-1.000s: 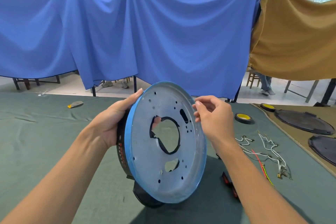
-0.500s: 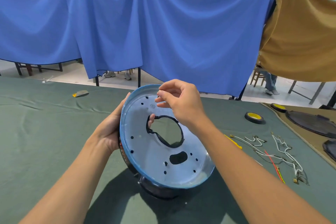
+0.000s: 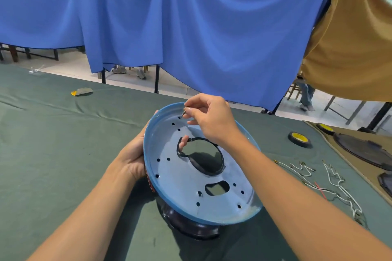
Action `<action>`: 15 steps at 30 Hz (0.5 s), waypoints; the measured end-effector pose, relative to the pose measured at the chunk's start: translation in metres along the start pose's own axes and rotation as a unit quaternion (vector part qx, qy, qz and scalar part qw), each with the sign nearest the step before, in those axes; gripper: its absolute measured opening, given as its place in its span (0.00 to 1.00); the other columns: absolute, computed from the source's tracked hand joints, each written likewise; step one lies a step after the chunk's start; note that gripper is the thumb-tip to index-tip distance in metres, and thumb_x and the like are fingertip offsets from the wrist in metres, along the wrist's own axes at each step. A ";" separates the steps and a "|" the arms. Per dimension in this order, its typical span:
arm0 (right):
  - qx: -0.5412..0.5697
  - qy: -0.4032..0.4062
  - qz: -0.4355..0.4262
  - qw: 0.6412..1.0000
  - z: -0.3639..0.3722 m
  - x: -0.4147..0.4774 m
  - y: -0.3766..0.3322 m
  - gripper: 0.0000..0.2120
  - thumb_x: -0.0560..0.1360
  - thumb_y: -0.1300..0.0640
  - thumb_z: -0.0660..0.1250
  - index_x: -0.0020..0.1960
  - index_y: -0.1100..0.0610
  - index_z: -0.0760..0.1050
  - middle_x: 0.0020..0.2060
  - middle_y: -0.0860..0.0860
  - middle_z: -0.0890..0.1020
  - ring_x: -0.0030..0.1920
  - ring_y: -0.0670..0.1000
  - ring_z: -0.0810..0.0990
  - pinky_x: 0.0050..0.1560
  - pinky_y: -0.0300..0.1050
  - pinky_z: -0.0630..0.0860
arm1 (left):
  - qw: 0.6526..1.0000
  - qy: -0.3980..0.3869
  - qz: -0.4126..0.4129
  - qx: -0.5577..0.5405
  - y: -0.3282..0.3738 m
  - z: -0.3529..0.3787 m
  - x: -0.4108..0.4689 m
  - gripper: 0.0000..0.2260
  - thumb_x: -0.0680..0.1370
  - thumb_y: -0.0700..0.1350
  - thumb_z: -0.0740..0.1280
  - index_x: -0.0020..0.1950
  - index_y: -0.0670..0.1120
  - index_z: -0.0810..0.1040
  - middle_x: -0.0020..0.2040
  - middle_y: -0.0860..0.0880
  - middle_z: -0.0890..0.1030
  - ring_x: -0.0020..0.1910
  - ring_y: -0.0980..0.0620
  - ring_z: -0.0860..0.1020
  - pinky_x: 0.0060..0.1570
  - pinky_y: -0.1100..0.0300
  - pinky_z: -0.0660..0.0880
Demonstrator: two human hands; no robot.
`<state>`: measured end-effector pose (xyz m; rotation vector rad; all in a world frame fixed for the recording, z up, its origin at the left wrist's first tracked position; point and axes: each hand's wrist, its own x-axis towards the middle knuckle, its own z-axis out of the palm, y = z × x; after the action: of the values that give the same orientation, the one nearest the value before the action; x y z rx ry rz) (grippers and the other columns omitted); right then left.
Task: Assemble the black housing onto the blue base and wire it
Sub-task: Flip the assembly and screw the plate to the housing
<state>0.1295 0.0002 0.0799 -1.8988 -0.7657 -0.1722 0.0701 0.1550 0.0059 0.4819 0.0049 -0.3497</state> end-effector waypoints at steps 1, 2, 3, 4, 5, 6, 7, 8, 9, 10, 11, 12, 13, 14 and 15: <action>-0.013 -0.003 -0.001 1.000 0.001 0.001 0.002 0.05 0.76 0.67 0.67 0.47 0.60 0.80 0.38 0.54 0.83 0.41 0.51 0.85 0.43 0.44 0.83 | 1.000 0.002 0.004 -0.001 -0.001 -0.003 0.002 0.25 0.82 0.54 0.57 0.44 0.36 0.84 0.39 0.40 0.84 0.36 0.43 0.83 0.38 0.52 0.82; -0.024 -0.004 -0.002 1.000 0.001 0.001 0.004 0.05 0.76 0.67 0.66 0.47 0.59 0.80 0.38 0.54 0.83 0.42 0.51 0.84 0.42 0.44 0.83 | 1.000 0.009 0.005 0.003 -0.001 -0.005 0.004 0.26 0.83 0.55 0.56 0.45 0.37 0.84 0.40 0.40 0.84 0.37 0.43 0.84 0.39 0.53 0.82; -0.031 -0.004 -0.002 1.000 0.002 0.001 0.006 0.06 0.76 0.67 0.66 0.47 0.59 0.80 0.38 0.54 0.83 0.42 0.52 0.84 0.42 0.44 0.83 | 1.000 0.017 0.003 0.007 -0.001 -0.007 0.005 0.26 0.83 0.56 0.56 0.46 0.37 0.84 0.41 0.40 0.84 0.38 0.43 0.84 0.39 0.53 0.82; -0.033 -0.003 -0.001 0.999 0.002 0.002 0.008 0.06 0.76 0.67 0.66 0.47 0.59 0.80 0.38 0.55 0.84 0.43 0.52 0.84 0.41 0.44 0.83 | 1.000 0.019 0.002 0.010 0.000 -0.009 0.006 0.27 0.83 0.56 0.55 0.47 0.37 0.84 0.41 0.40 0.84 0.38 0.43 0.83 0.40 0.53 0.82; -0.033 0.000 -0.001 0.999 0.002 0.002 0.009 0.06 0.77 0.67 0.66 0.47 0.59 0.80 0.38 0.55 0.83 0.43 0.52 0.84 0.41 0.44 0.83 | 1.000 0.021 0.000 0.011 0.000 -0.010 0.006 0.27 0.84 0.56 0.54 0.47 0.37 0.84 0.42 0.39 0.84 0.39 0.43 0.83 0.41 0.52 0.82; -0.034 0.003 -0.001 0.999 0.003 0.003 0.010 0.06 0.77 0.67 0.66 0.47 0.59 0.80 0.38 0.55 0.83 0.43 0.52 0.84 0.41 0.44 0.83 | 1.000 0.023 -0.002 0.009 0.000 -0.011 0.005 0.28 0.84 0.55 0.53 0.47 0.36 0.84 0.42 0.39 0.84 0.40 0.42 0.83 0.42 0.51 0.82; -0.036 0.005 -0.002 0.999 0.003 0.004 0.011 0.06 0.77 0.67 0.66 0.47 0.59 0.80 0.38 0.54 0.83 0.42 0.52 0.84 0.41 0.44 0.83 | 1.000 0.022 -0.001 0.005 0.000 -0.012 0.006 0.28 0.84 0.55 0.53 0.48 0.35 0.84 0.43 0.38 0.84 0.41 0.42 0.84 0.43 0.51 0.82; -0.042 0.006 -0.004 0.999 0.003 0.005 0.011 0.07 0.77 0.67 0.66 0.48 0.59 0.80 0.38 0.54 0.83 0.42 0.51 0.84 0.41 0.45 0.83 | 1.000 0.024 0.005 0.007 0.000 -0.013 0.007 0.28 0.84 0.55 0.54 0.49 0.35 0.84 0.43 0.38 0.84 0.41 0.42 0.84 0.43 0.51 0.82; -0.049 0.006 -0.007 0.999 0.003 0.006 0.012 0.07 0.77 0.67 0.66 0.48 0.59 0.80 0.38 0.54 0.83 0.41 0.51 0.84 0.41 0.45 0.83 | 0.999 0.027 0.014 0.015 -0.001 -0.013 0.007 0.27 0.84 0.55 0.55 0.49 0.36 0.84 0.44 0.39 0.84 0.41 0.43 0.84 0.43 0.51 0.82; -0.056 0.005 -0.010 0.998 0.004 0.007 0.012 0.07 0.77 0.67 0.65 0.48 0.59 0.80 0.38 0.53 0.83 0.41 0.51 0.84 0.42 0.46 0.83 | 0.999 0.028 0.021 0.022 -0.001 -0.014 0.007 0.25 0.83 0.55 0.56 0.48 0.37 0.84 0.43 0.40 0.85 0.40 0.44 0.84 0.42 0.53 0.82; -0.063 0.005 -0.015 0.998 0.005 0.008 0.012 0.07 0.77 0.67 0.65 0.48 0.59 0.80 0.37 0.53 0.83 0.41 0.50 0.84 0.42 0.46 0.83 | 0.999 0.023 0.025 0.026 -0.001 -0.014 0.007 0.22 0.82 0.53 0.59 0.47 0.37 0.84 0.43 0.40 0.85 0.40 0.45 0.84 0.41 0.53 0.82; -0.071 0.006 -0.020 0.997 0.005 0.009 0.012 0.07 0.77 0.67 0.65 0.47 0.58 0.80 0.37 0.52 0.82 0.40 0.50 0.84 0.42 0.46 0.83 | 0.999 0.014 0.023 0.030 -0.001 -0.012 0.005 0.19 0.80 0.51 0.63 0.47 0.37 0.85 0.42 0.40 0.85 0.40 0.44 0.84 0.41 0.53 0.81; -0.078 0.008 -0.027 0.997 0.006 0.010 0.012 0.07 0.77 0.67 0.65 0.47 0.58 0.80 0.37 0.52 0.82 0.40 0.50 0.84 0.43 0.47 0.83 | 0.999 0.001 0.019 0.035 -0.001 -0.010 0.002 0.16 0.77 0.48 0.66 0.47 0.36 0.85 0.43 0.39 0.85 0.40 0.43 0.84 0.42 0.52 0.81; -0.085 0.011 -0.032 0.996 0.007 0.010 0.012 0.07 0.77 0.67 0.65 0.47 0.58 0.80 0.37 0.52 0.82 0.40 0.49 0.84 0.42 0.47 0.83 | 0.999 -0.017 0.016 0.044 -0.001 -0.007 -0.001 0.14 0.75 0.46 0.69 0.48 0.35 0.84 0.44 0.38 0.85 0.41 0.42 0.84 0.43 0.51 0.81; -0.090 0.014 -0.036 0.995 0.007 0.011 0.012 0.07 0.77 0.67 0.65 0.47 0.58 0.80 0.37 0.52 0.82 0.40 0.49 0.84 0.42 0.47 0.83 | 0.998 -0.033 0.015 0.052 -0.001 -0.005 -0.003 0.13 0.74 0.44 0.71 0.48 0.34 0.84 0.44 0.37 0.85 0.42 0.41 0.84 0.44 0.50 0.81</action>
<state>0.1431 0.0079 0.0722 -2.0355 -0.8230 -0.3201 0.0670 0.1577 0.0011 0.5729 -0.0842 -0.3368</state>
